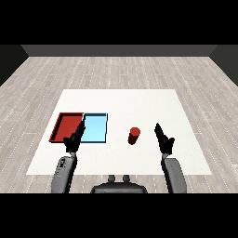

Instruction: Pick the red can and put it in the red box

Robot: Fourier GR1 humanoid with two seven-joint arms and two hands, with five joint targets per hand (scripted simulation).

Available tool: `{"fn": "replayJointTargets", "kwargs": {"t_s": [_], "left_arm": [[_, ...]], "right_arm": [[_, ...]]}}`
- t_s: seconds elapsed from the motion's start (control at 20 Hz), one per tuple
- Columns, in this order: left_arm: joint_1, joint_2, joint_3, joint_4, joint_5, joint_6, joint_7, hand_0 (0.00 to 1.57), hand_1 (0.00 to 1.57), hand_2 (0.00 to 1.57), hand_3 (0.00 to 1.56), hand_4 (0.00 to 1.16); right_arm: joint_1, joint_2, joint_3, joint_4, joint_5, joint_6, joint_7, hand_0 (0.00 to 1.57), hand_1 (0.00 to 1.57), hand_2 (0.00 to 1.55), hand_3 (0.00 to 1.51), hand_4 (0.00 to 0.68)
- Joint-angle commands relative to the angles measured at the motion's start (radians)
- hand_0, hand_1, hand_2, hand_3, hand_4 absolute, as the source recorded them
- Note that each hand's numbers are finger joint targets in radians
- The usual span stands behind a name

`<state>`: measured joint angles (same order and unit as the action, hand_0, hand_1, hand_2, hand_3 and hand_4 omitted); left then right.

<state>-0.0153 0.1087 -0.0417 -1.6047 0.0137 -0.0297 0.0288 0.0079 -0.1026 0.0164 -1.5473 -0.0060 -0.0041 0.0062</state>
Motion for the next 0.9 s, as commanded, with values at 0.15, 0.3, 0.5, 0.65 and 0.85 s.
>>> {"fn": "replayJointTargets", "kwargs": {"t_s": [0.15,0.3,0.5,0.65,0.85], "left_arm": [[0.010,-0.011,0.027,0.015,-0.011,0.002,-0.032,0.00,0.00,0.00,0.00,0.00],[-0.032,-0.047,0.067,-0.087,0.049,0.004,-0.253,0.00,0.00,0.00,0.00,0.00],[0.029,-0.068,0.055,-0.030,0.016,-0.014,-0.453,0.00,0.00,0.00,0.00,0.00],[-0.039,-0.106,0.035,-0.007,0.001,0.027,-0.415,0.00,0.00,0.00,0.00,0.00],[0.006,-0.044,0.104,0.031,0.084,-0.078,-0.498,0.00,0.00,0.00,0.00,0.00]], "right_arm": [[0.106,-0.086,-0.108,-0.084,-0.095,0.121,-0.056,0.00,0.00,0.00,0.00,0.000],[0.045,-0.067,-0.137,-0.160,-0.180,0.166,-0.204,0.00,0.00,0.00,0.00,0.000],[0.156,-0.126,-0.189,-0.173,-0.249,0.292,-0.303,0.00,0.00,0.00,0.00,0.000],[0.175,-0.090,-0.190,-0.119,-0.221,0.296,-0.388,0.00,0.00,0.00,0.00,0.000],[0.139,-0.096,-0.215,-0.120,-0.221,0.317,-0.380,0.00,0.00,0.00,0.00,0.000]]}}
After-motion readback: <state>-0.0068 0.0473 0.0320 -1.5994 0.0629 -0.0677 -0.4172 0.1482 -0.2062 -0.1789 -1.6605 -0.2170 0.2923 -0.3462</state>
